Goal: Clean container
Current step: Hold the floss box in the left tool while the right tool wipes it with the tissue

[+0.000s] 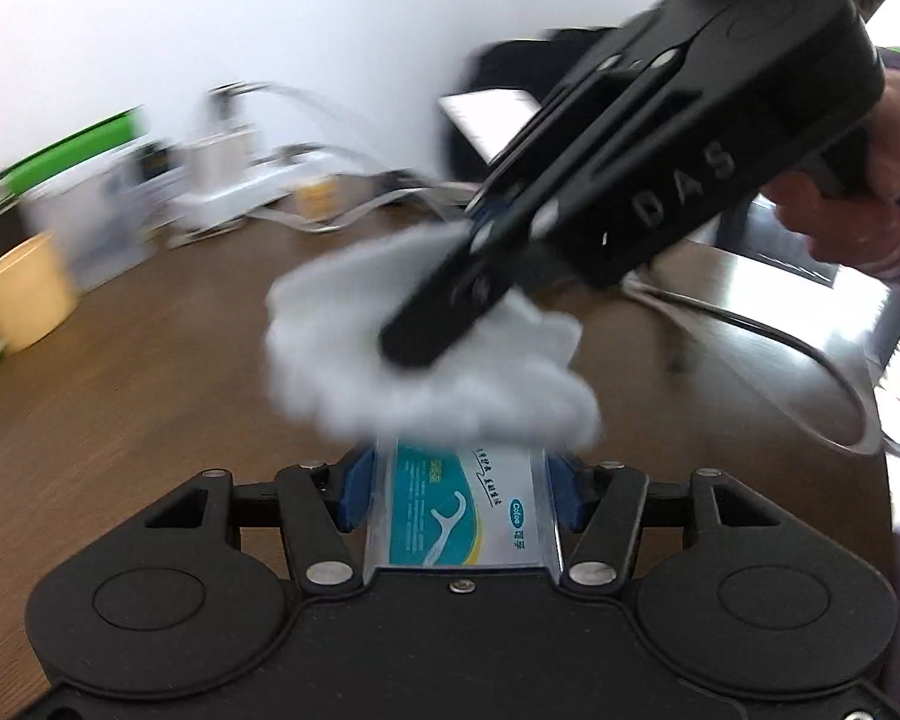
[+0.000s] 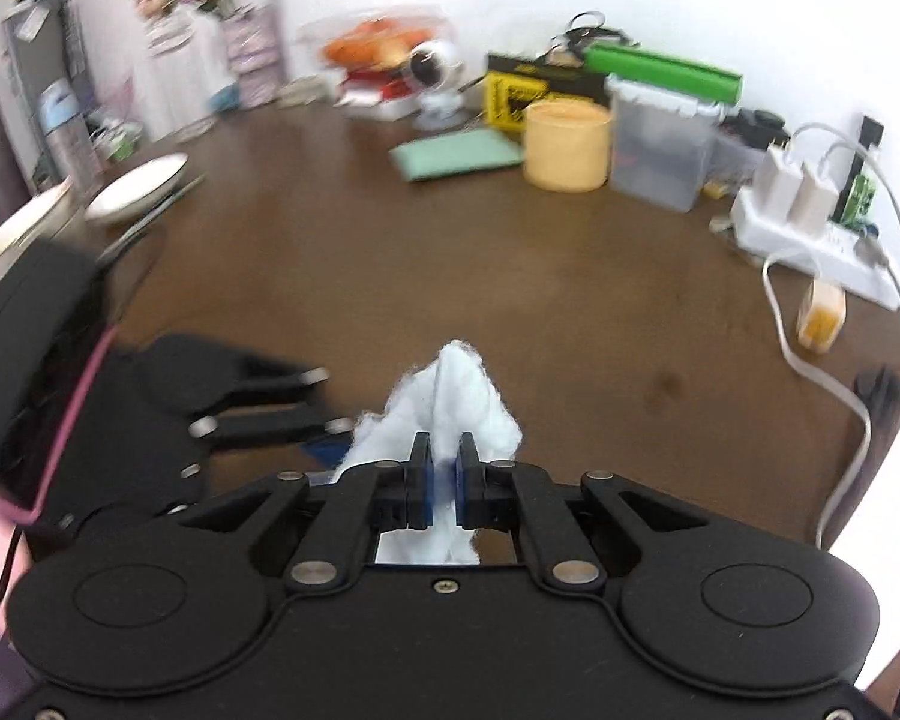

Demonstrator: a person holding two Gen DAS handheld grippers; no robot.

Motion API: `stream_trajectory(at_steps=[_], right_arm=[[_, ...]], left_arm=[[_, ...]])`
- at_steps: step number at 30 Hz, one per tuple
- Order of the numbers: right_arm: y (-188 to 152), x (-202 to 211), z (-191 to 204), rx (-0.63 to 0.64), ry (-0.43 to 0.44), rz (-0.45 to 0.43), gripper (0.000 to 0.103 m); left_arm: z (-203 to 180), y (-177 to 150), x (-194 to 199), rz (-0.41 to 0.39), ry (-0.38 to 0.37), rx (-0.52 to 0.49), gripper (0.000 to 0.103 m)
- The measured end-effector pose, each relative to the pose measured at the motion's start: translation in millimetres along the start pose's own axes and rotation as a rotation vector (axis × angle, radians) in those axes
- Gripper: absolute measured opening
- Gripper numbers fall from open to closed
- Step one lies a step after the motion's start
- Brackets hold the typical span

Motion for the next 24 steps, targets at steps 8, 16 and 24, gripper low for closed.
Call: stream_trajectory(at_steps=[8, 16, 24], right_arm=[[-24, 5, 26, 0.024, 0.103, 0.055, 0.007], [-21, 2, 14, 0.079, 0.014, 0.039, 0.007], [-35, 25, -7, 0.047, -0.025, 0.072, 0.007]], left_arm=[[-15, -12, 2, 0.056, -0.009, 0.030, 0.085], [1, -4, 5, 0.040, 0.032, 0.091, 0.058], [-3, -2, 4, 0.033, 0.048, 0.071, 0.058]])
Point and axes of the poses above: each gripper's, at about its wrist camera, not at the fingertips, and x roughly against the way its jaws point, z to its left, y to its top, the point moved 6 cm from there along -x, roughly the way its jaws point, and after that the axes turned 1 degree about y, right-handed, at the moved point
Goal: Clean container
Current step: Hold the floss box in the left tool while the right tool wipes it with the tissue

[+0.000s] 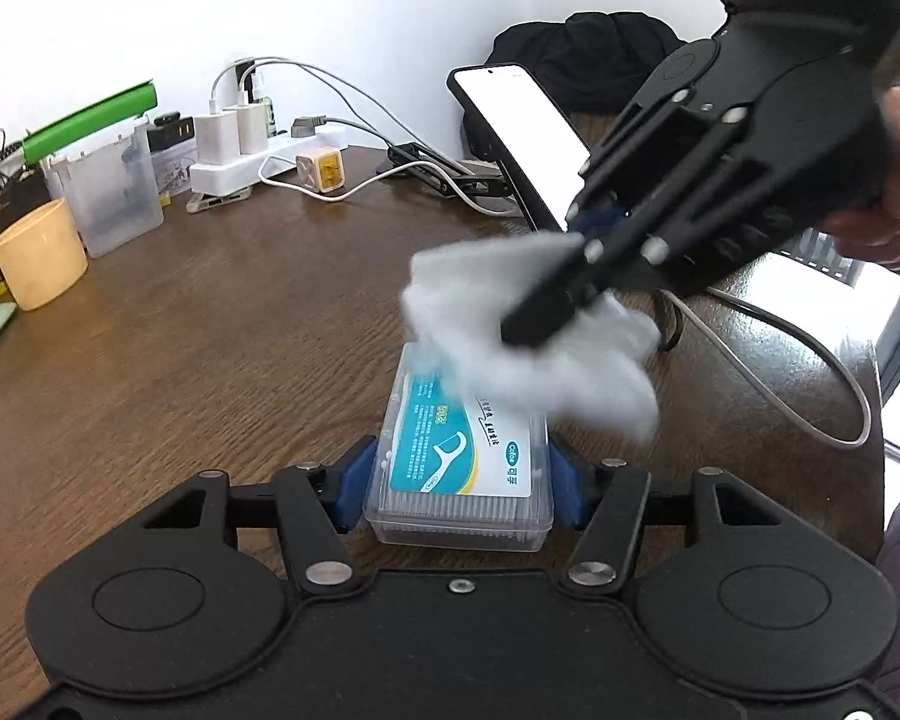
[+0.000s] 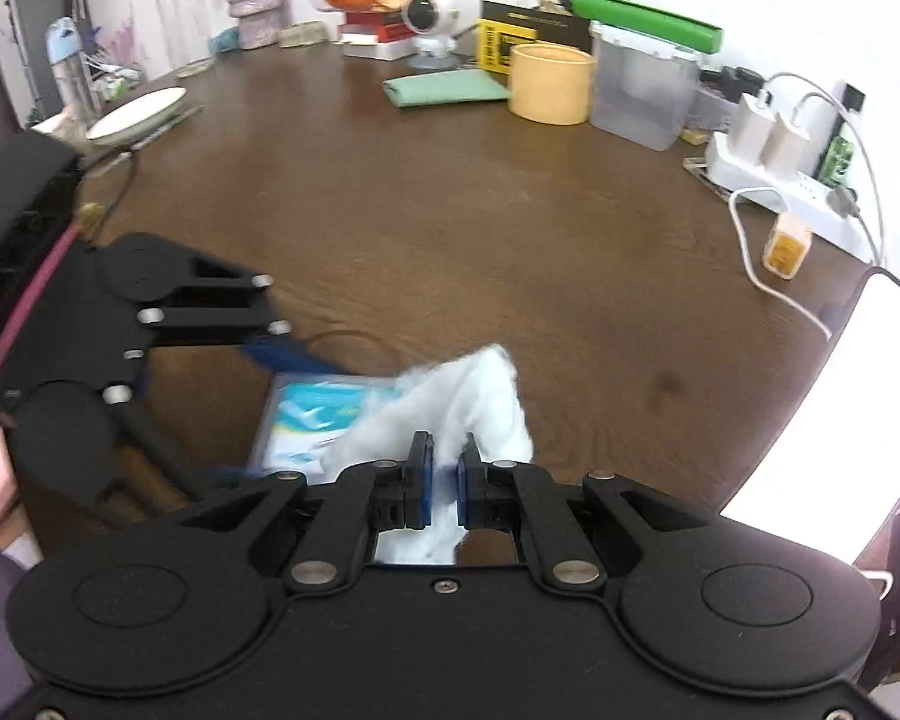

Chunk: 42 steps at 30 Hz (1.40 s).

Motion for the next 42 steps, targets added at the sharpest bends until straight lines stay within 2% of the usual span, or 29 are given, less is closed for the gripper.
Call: stream_trajectory(at_steps=[4, 7, 13, 15, 19, 23, 25, 26, 29, 30, 31, 33, 35, 41, 42], right_arm=[[8, -14, 41, 0.087, 0.108, -0.006, 0.008], [20, -22, 35, 0.061, 0.098, -0.034, 0.008], [21, -20, -8, -0.013, -0.004, -0.045, 0.008], [14, -14, -9, -0.021, 0.014, -0.028, 0.008], [8, -14, 27, 0.054, 0.123, -0.026, 0.008], [16, -22, 21, 0.131, 0.070, -0.080, 0.008], [18, -22, 9, 0.224, -0.046, -0.109, 0.008], [18, -24, 2, 0.242, -0.073, -0.103, 0.008], [21, -17, -14, 0.213, 0.008, -0.093, 0.008], [21, -13, -14, 0.244, 0.024, -0.108, 0.008], [22, -10, -13, 0.298, 0.014, -0.130, 0.008], [22, -6, -13, 0.451, -0.065, -0.195, 0.008], [22, -4, -18, 0.526, -0.099, -0.234, 0.008], [17, -7, -33, 0.535, -0.126, -0.236, 0.008], [17, -2, -30, 0.538, -0.135, -0.260, 0.008]], left_arm=[[-4, -1, 0, -0.007, 0.017, -0.012, 0.058], [-3, 0, -1, -0.008, 0.022, -0.002, 0.057], [-1, 1, 0, 0.000, 0.016, 0.019, 0.057], [3, 4, -5, 0.006, 0.011, 0.038, 0.057], [3, 8, -10, 0.003, 0.022, 0.031, 0.057], [12, 8, -11, 0.006, 0.062, 0.055, 0.057], [19, 13, -18, 0.005, 0.086, 0.066, 0.057], [22, 18, -23, 0.003, 0.099, 0.069, 0.057], [25, 30, -38, -0.003, 0.106, 0.062, 0.057], [25, 34, -43, -0.005, 0.103, 0.058, 0.057], [23, 37, -46, -0.005, 0.098, 0.051, 0.057], [21, 41, -50, -0.005, 0.099, 0.036, 0.057], [21, 41, -51, 0.000, 0.101, 0.041, 0.057], [21, 35, -46, 0.013, 0.103, 0.078, 0.057], [21, 34, -44, 0.014, 0.102, 0.078, 0.057]])
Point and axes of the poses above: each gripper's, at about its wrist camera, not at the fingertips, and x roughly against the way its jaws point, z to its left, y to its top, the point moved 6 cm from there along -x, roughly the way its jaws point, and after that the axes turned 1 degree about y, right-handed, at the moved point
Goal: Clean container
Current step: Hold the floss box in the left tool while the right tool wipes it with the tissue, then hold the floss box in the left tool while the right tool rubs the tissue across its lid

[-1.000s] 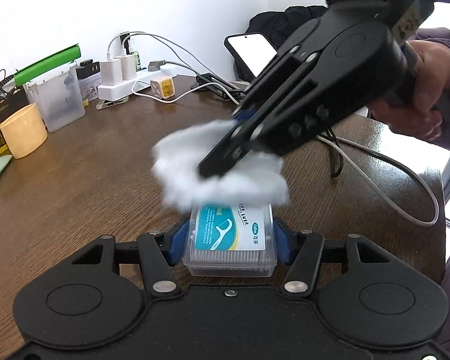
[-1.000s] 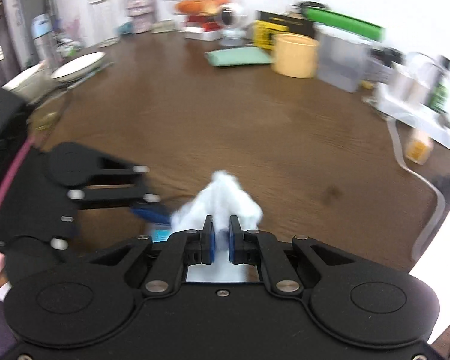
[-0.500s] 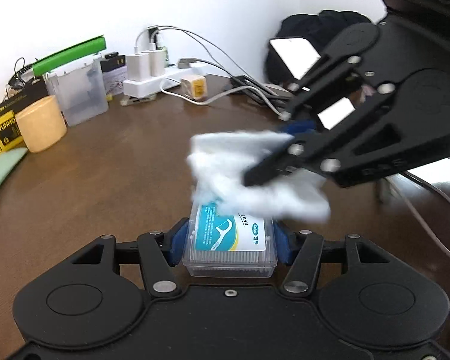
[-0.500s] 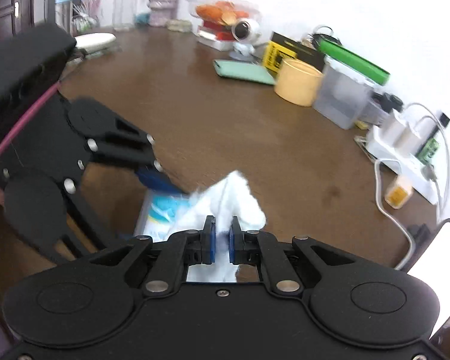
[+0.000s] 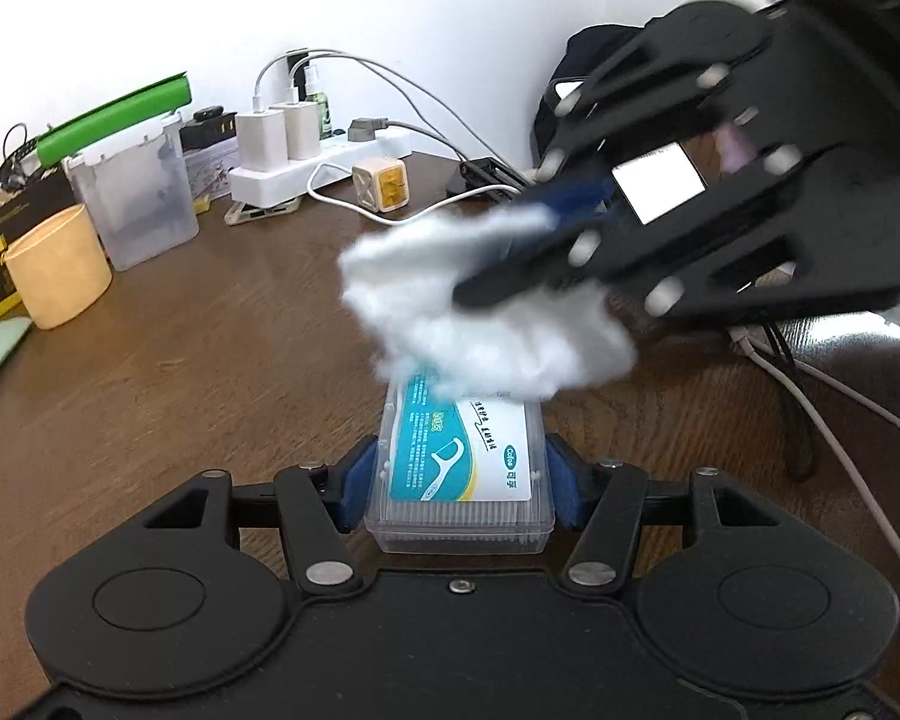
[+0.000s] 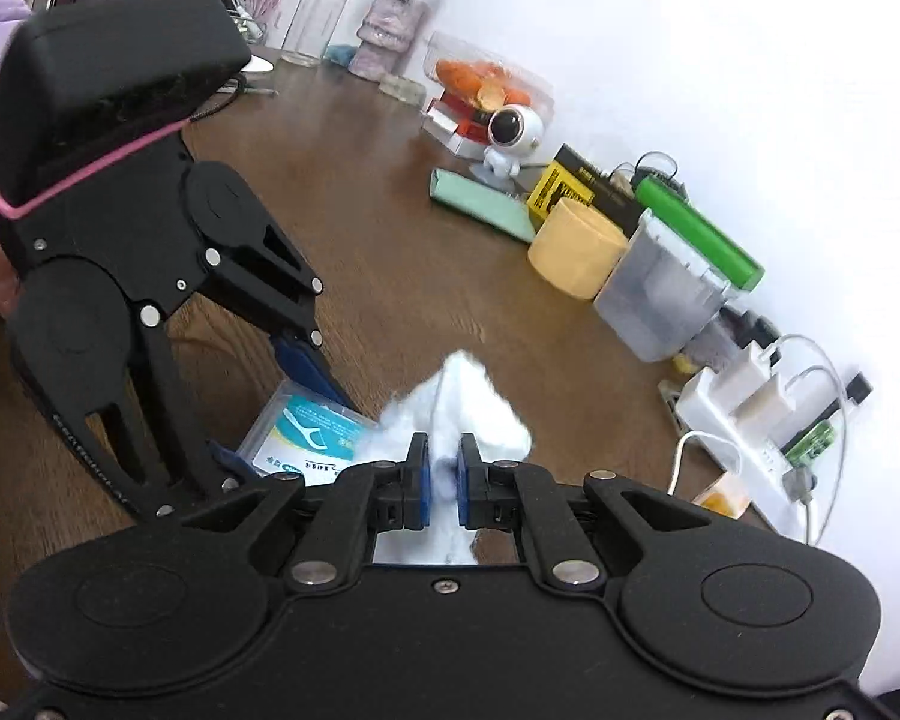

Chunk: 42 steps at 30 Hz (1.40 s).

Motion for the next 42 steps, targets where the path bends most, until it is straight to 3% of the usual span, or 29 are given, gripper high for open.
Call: stream_trajectory(at_steps=[2, 4, 9, 13, 20, 30, 32, 35, 37, 38, 39, 42], right_arm=[[9, 14, 2, -0.025, 0.004, -0.053, 0.008], [12, 17, 2, -0.112, 0.053, -0.052, 0.008], [3, 3, 8, -0.342, 0.216, 0.057, 0.008], [9, 2, 34, -0.394, 0.360, 0.088, 0.008], [0, -5, 13, -0.461, 0.196, 0.166, 0.008], [13, -7, 36, -0.487, 0.270, 0.187, 0.008], [13, -11, 35, -0.504, 0.270, 0.196, 0.009], [17, -4, 39, -0.462, 0.257, 0.190, 0.025], [18, 3, 40, -0.435, 0.230, 0.182, 0.050], [17, 6, 39, -0.425, 0.213, 0.179, 0.054], [16, 8, 39, -0.416, 0.197, 0.177, 0.055], [0, 4, 42, -0.446, 0.193, 0.224, 0.049]], left_arm=[[0, -2, 3, 0.002, -0.003, 0.000, 0.057], [-1, -4, 6, 0.003, -0.014, -0.001, 0.057], [-13, -12, 16, -0.002, -0.051, -0.019, 0.057], [-28, -19, 24, -0.008, -0.072, -0.040, 0.057], [-25, -26, 30, 0.002, -0.080, -0.019, 0.059], [-23, -28, 35, 0.012, -0.076, -0.007, 0.057], [-22, -30, 37, 0.023, -0.073, -0.006, 0.063], [-21, -32, 38, 0.029, -0.067, -0.013, 0.068], [-20, -32, 37, 0.016, -0.073, -0.003, 0.065], [-20, -32, 37, 0.014, -0.075, -0.007, 0.062], [-22, -31, 38, 0.009, -0.081, -0.013, 0.057], [-23, -33, 38, -0.003, -0.077, -0.020, 0.057]])
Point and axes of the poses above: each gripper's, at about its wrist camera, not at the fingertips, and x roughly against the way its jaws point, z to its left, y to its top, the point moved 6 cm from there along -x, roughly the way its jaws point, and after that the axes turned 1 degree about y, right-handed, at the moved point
